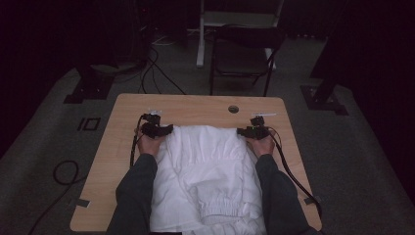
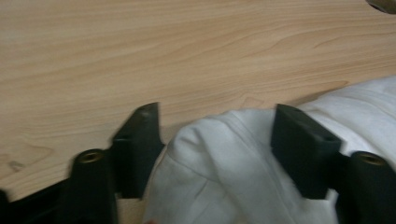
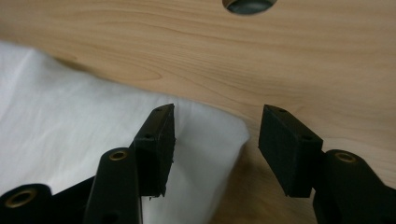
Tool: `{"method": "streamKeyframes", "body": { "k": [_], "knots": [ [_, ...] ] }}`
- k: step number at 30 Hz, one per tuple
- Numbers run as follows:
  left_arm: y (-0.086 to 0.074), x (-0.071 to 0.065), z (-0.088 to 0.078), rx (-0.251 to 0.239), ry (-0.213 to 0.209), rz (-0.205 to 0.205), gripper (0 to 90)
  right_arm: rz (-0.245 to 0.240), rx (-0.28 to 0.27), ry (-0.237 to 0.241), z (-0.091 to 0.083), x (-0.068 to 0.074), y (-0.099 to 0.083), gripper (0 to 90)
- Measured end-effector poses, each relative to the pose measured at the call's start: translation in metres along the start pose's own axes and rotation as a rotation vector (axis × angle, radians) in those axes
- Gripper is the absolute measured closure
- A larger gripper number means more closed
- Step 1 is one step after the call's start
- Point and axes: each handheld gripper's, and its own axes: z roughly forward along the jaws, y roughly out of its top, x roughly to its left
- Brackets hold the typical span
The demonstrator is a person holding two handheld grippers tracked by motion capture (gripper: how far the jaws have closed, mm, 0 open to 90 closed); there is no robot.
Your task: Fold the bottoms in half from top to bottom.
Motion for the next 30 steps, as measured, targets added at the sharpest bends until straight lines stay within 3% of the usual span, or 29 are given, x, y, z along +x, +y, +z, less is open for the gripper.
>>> {"method": "streamKeyframes", "body": {
  "k": [1,2,3,4,5,6,9,10,15,18,21,23,25,28,29,30],
  "knots": [
    [0.000,0.001,0.001,0.010,-0.007,-0.001,45.7,0.000,0.000,0.000,0.000,0.000,0.000,45.6],
    [0.002,0.003,0.002,0.026,-0.002,-0.003,65.6,0.019,0.016,0.019,0.005,-0.002,0.000,56.7],
    [0.002,0.003,0.002,0.026,-0.002,-0.003,72.9,0.019,0.016,0.019,0.005,-0.002,0.000,56.7],
    [0.004,0.005,0.001,0.027,-0.002,0.012,72.9,0.016,0.026,0.027,0.007,-0.003,-0.001,65.0],
    [0.005,0.006,-0.001,0.024,-0.003,0.014,84.5,-0.009,0.043,0.018,0.008,-0.001,-0.001,82.5],
    [0.005,0.008,-0.002,0.016,-0.003,0.008,85.9,-0.009,0.044,-0.008,0.007,-0.001,-0.001,88.1],
    [0.006,0.016,-0.009,-0.013,-0.008,-0.024,87.1,-0.011,0.026,-0.049,0.000,-0.005,0.002,89.6],
    [0.007,0.020,-0.012,-0.029,-0.026,-0.052,87.0,-0.016,0.019,-0.058,-0.003,-0.007,0.003,89.7],
    [0.010,0.036,-0.024,-0.081,-0.010,-0.147,87.1,-0.022,-0.029,-0.135,-0.023,-0.018,0.010,89.8],
    [0.010,0.038,-0.024,-0.073,0.012,-0.164,87.2,0.001,-0.041,-0.141,-0.028,-0.027,0.012,89.9],
    [0.009,0.036,-0.017,-0.044,0.028,-0.167,87.0,0.001,-0.033,-0.149,-0.025,-0.026,0.012,89.8],
    [0.008,0.037,-0.013,-0.035,0.001,-0.181,82.0,-0.003,-0.023,-0.139,-0.021,-0.025,0.011,89.2],
    [0.007,0.041,-0.007,-0.006,-0.033,-0.204,60.5,0.005,-0.041,-0.099,-0.017,-0.027,0.012,83.2],
    [0.003,0.046,0.000,0.016,-0.039,-0.237,35.1,0.058,-0.069,-0.026,-0.013,-0.031,0.015,53.7],
    [0.002,0.048,0.002,0.031,-0.038,-0.245,30.9,0.072,-0.063,-0.020,-0.011,-0.030,0.016,45.6],
    [0.001,0.049,0.004,0.049,-0.026,-0.251,29.2,0.060,-0.059,-0.047,-0.008,-0.028,0.017,40.1]
  ]
}}
